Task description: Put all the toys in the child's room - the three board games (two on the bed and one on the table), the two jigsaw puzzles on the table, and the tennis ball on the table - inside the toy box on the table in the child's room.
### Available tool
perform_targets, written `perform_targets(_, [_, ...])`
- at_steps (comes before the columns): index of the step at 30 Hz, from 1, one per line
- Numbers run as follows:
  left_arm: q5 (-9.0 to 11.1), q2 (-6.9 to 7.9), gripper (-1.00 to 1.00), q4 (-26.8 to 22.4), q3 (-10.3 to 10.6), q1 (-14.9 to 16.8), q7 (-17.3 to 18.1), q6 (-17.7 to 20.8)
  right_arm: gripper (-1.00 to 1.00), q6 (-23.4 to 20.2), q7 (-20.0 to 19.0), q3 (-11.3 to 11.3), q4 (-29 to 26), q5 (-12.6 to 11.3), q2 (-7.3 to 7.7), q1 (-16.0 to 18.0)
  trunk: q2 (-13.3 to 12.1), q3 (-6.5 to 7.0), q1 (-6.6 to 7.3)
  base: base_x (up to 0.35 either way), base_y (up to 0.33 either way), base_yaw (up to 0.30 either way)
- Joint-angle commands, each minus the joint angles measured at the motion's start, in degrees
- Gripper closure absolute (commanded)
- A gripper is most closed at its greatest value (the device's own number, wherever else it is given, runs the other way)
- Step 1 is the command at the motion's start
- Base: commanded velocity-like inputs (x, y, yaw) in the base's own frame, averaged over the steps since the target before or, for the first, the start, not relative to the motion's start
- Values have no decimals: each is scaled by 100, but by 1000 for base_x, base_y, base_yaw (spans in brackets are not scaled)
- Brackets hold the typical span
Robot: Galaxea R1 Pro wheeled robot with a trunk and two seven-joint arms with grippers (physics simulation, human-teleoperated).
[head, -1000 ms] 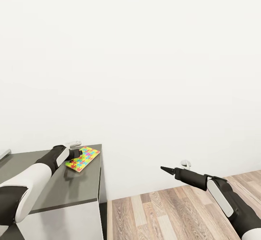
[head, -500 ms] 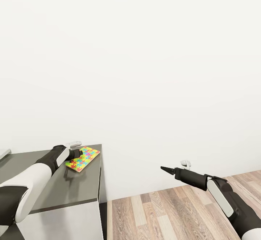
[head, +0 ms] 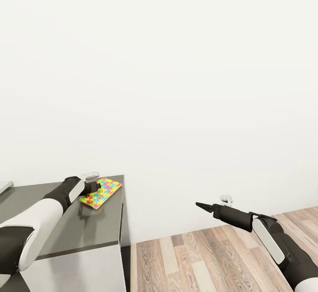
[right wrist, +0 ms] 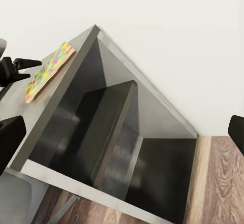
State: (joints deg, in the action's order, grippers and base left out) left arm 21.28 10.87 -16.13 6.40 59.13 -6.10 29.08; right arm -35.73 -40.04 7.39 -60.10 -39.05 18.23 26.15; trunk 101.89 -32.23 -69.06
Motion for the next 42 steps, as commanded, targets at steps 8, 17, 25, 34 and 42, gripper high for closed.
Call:
perform_targets(8, [60,3,-100,-13,46,2,-41,28,-100,-39,13,8,-2,-42,2,4,3,-22,1,0,0,0])
perform_targets(17, [60,3,-100,-13,46,2,-41,28,-100,-39,7,8,-2,-41,1,4,3,-24,1,0,0,0])
perform_targets(25, [60,3,-100,-13,46,2,-41,28,-100,-39,5,8,-2,-41,0,4,3,-24,1,0,0,0])
perform_targets(34, [60,3,-100,-13,53,2,-41,28,-100,-39,-3,8,-2,-57,4,4,3,-26,1,0,0,0])
perform_targets(42, [60,1,-100,-13,55,2,-41,28,-100,-39,2,8,-2,-47,3,4,3,-63,1,0,0,0])
